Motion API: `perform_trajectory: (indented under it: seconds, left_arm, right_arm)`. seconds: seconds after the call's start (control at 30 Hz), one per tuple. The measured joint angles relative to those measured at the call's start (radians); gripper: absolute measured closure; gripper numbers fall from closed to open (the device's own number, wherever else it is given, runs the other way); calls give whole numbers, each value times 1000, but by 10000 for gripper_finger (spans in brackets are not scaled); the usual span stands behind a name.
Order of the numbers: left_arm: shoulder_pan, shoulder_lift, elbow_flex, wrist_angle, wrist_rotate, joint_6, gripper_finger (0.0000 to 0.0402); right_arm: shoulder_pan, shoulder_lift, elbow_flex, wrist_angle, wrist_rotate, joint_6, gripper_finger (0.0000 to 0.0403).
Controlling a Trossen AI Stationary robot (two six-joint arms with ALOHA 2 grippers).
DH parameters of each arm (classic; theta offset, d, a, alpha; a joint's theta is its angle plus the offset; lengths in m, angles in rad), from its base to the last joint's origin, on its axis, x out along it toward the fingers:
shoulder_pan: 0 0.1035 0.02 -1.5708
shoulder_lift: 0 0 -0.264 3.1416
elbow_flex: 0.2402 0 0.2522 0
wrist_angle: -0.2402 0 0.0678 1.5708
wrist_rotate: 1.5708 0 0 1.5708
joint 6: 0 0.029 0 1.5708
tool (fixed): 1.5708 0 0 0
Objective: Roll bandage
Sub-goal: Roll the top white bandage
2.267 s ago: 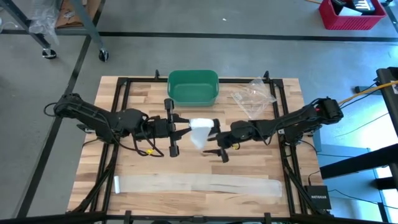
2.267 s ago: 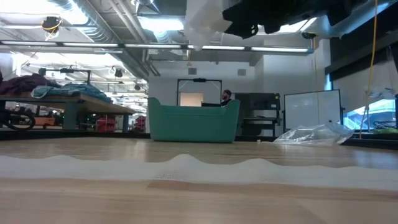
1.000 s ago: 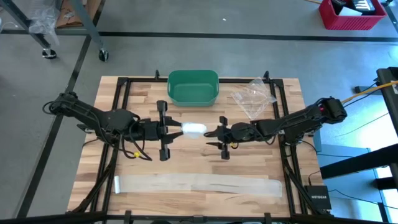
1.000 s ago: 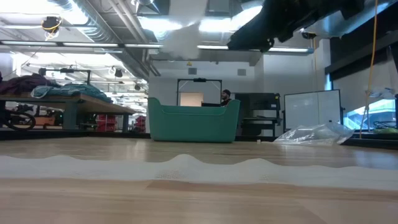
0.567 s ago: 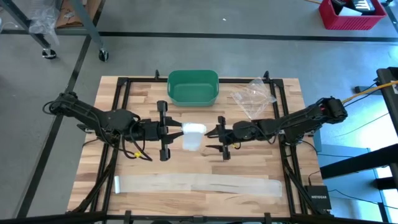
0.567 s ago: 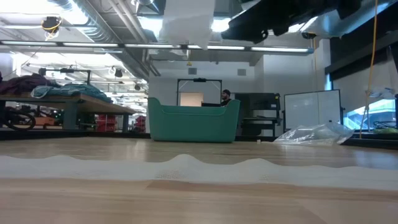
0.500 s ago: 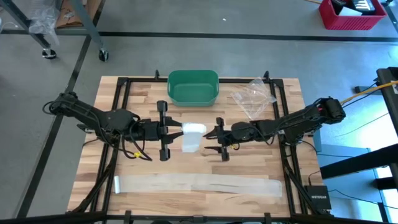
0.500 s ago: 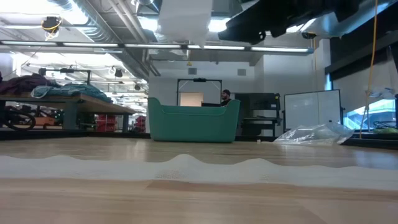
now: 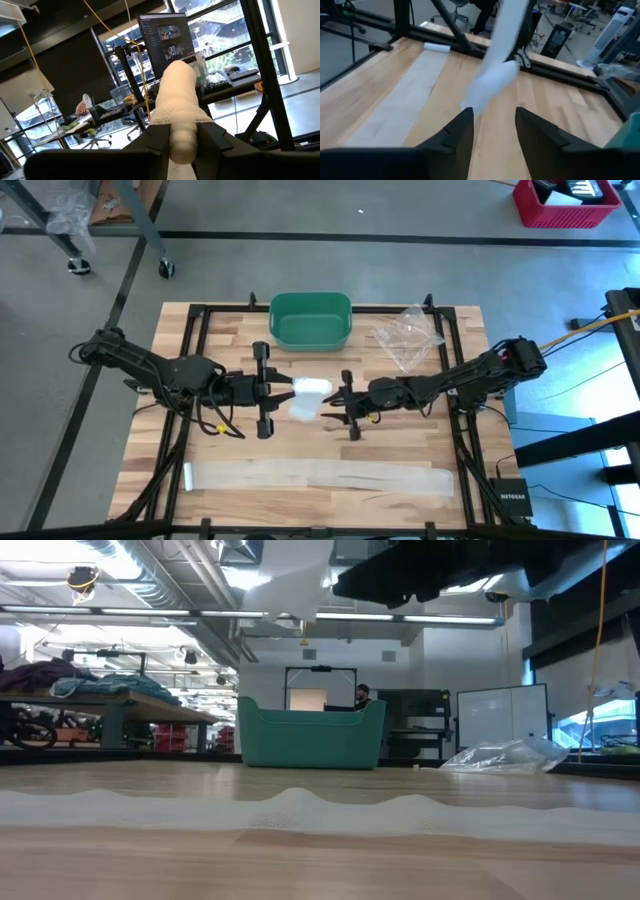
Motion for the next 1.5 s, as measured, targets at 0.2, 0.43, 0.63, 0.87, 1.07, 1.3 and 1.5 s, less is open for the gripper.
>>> perform_trajectory:
  seconds: [0.2,0.43,0.63,0.87,1.07,1.3,1.5]
  left_arm:
    - [0,0,0,0,0,0,347]
    - [0,0,0,0,0,0,347]
    - [0,0,0,0,1,4,347]
    - [0,0,0,1,5,4,347]
    - [0,0,0,0,12,4,347]
    - [-8,0,0,0,11,2,347]
    - [-54,-11,-1,112,13,116,347]
  right_arm:
    - [2,16,-1,27,-51,1,260]
    - [-7,26,0,65,-48,-20,261]
    - [-5,44,0,110,-50,-23,261]
    - [-6,75,11,112,-50,-51,284]
    - [-6,75,28,113,-60,-80,366]
    - [-5,75,29,80,-47,-102,380]
    - [-5,75,29,26,-42,-100,384]
